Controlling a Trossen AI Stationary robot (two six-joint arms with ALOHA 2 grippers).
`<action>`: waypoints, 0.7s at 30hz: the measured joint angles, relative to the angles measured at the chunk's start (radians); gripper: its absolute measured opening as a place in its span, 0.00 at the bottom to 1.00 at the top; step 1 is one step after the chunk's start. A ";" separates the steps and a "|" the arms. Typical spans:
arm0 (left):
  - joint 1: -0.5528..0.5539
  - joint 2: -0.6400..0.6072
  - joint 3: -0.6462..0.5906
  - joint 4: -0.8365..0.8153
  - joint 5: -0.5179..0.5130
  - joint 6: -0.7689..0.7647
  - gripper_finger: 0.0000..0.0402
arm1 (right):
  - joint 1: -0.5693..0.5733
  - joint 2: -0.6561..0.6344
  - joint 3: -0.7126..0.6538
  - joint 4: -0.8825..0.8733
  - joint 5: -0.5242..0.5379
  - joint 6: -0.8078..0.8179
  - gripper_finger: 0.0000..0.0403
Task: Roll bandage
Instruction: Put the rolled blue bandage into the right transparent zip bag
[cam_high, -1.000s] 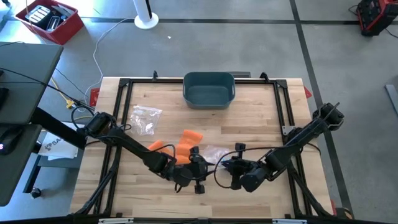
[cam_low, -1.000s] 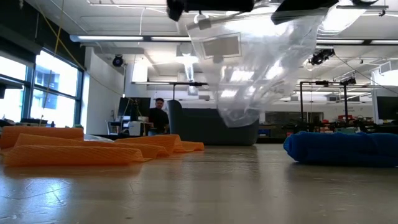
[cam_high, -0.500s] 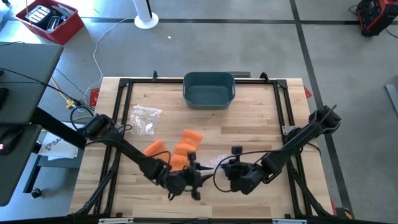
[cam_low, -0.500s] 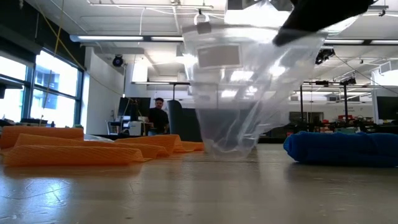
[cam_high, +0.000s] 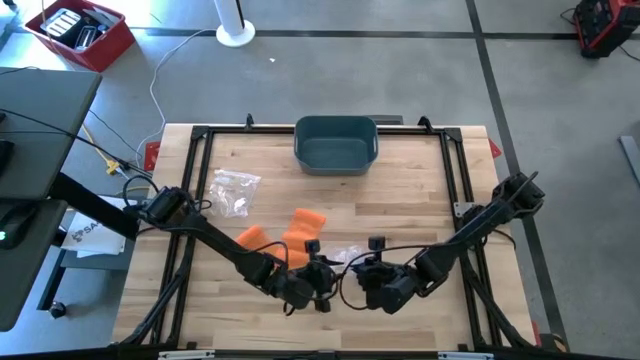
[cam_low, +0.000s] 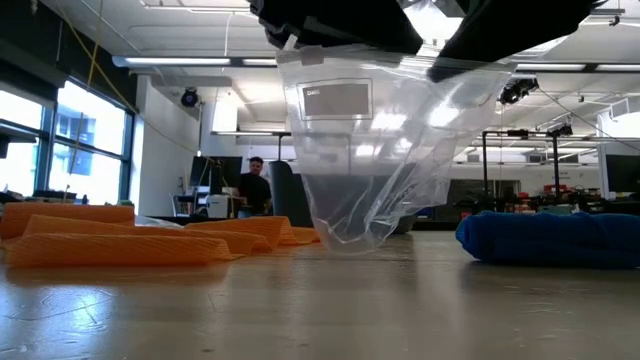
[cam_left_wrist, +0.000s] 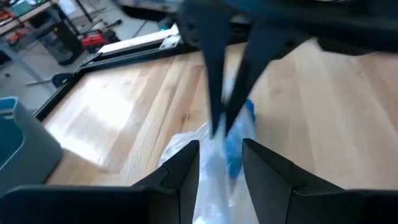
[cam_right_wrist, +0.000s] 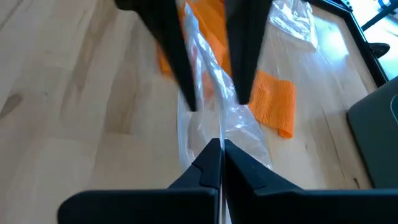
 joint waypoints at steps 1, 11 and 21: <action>0.000 0.000 0.000 -0.006 -0.005 -0.004 0.29 | 0.003 0.000 0.000 0.001 0.000 0.000 0.00; -0.010 -0.007 0.000 -0.182 -0.059 -0.161 0.25 | 0.044 0.000 0.000 -0.001 0.046 -0.010 0.00; -0.010 -0.007 0.000 -0.207 -0.016 -0.229 0.03 | 0.037 -0.001 0.000 0.019 0.067 -0.008 0.01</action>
